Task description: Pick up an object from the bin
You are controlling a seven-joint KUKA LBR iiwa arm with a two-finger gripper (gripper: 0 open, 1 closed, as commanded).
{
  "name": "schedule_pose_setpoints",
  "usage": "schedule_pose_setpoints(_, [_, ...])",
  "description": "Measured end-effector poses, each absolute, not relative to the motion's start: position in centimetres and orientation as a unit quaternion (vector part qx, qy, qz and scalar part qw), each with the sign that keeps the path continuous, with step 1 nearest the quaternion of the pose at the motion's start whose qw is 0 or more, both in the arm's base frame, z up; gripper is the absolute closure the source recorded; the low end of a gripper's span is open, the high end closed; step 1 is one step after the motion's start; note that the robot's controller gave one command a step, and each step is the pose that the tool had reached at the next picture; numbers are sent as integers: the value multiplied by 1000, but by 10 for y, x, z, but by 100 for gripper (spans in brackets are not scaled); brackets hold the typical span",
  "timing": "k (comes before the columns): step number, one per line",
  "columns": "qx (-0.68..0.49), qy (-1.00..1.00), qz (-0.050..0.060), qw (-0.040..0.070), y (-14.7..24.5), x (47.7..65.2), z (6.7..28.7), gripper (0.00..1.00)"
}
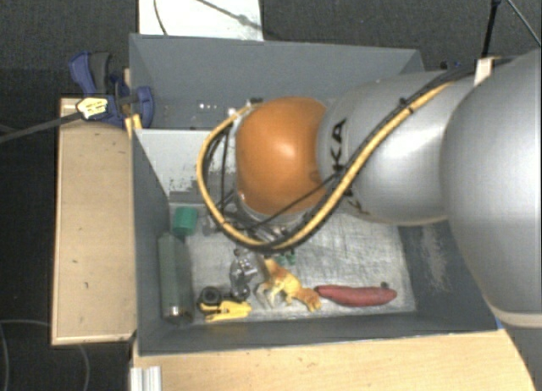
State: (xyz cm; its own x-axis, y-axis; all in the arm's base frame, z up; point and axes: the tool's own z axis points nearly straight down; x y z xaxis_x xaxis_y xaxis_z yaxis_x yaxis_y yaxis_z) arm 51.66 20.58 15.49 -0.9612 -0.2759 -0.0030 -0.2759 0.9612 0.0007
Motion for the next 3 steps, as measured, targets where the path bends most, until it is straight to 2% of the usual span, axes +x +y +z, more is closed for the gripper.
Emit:
schedule_pose_setpoints(1, [-139,990,1,0,205,515,155,0])
schedule_pose_setpoints(2, [-237,971,0,2,205,498,151,0])
schedule_pose_setpoints(3, [-266,964,-1,-10,188,481,86,100])
